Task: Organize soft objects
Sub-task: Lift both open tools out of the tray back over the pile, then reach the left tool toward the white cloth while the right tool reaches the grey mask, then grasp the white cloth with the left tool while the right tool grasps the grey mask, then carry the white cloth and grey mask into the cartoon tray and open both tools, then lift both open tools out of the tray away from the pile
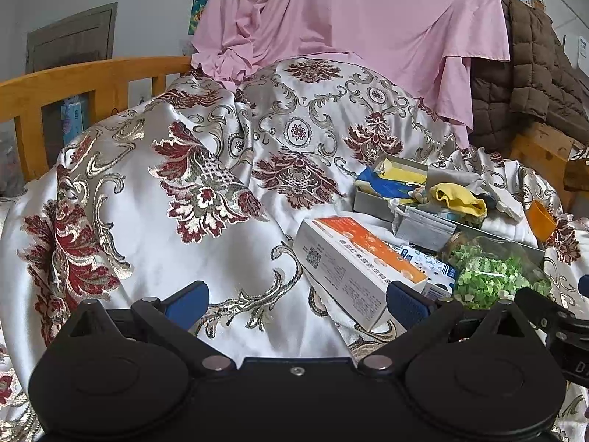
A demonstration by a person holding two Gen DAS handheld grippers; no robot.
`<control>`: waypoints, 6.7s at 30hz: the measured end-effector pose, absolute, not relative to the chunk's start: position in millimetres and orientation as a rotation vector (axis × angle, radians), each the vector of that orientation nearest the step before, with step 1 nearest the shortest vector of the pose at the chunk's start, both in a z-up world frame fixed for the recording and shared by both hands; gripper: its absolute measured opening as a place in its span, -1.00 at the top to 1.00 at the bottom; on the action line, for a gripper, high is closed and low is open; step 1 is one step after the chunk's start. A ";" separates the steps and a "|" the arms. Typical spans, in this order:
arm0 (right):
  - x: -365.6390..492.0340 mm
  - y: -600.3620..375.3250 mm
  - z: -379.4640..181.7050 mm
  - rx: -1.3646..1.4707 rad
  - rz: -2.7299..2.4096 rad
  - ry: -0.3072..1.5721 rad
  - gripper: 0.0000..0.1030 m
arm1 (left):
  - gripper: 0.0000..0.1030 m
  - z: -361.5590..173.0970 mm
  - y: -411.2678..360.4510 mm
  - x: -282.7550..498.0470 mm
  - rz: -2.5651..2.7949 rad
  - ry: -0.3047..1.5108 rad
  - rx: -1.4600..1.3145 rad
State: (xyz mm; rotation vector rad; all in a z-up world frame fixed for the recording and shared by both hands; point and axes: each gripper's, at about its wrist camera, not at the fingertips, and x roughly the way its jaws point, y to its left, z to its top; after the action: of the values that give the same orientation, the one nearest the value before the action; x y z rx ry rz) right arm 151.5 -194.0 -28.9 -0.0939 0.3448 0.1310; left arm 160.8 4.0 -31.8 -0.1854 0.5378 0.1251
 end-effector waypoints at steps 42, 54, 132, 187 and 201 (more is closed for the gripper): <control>269.0 -221.8 -51.9 -0.044 0.250 0.339 -0.99 | -0.98 -41.3 12.5 388.1 -0.408 0.757 0.033; 315.6 -179.0 -46.7 -0.298 0.268 0.478 -0.99 | -0.98 -59.5 4.2 442.2 -0.682 0.947 0.202; 515.6 -173.6 -19.8 -0.495 0.145 0.721 0.59 | 0.86 -59.9 -27.6 563.9 -0.503 0.721 -0.248; 350.4 -229.2 17.4 -0.026 0.156 0.452 -0.86 | -0.61 -19.2 -21.1 391.6 -0.252 0.526 -0.187; 258.7 -257.9 32.7 0.069 0.096 0.374 -0.99 | -0.91 11.4 -24.4 300.0 -0.152 0.445 -0.243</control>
State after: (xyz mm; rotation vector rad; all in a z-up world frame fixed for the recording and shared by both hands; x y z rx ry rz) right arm 258.7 -257.9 32.7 0.0687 0.3737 0.0958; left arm 300.0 -24.4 11.4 -0.2431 0.4451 -0.1519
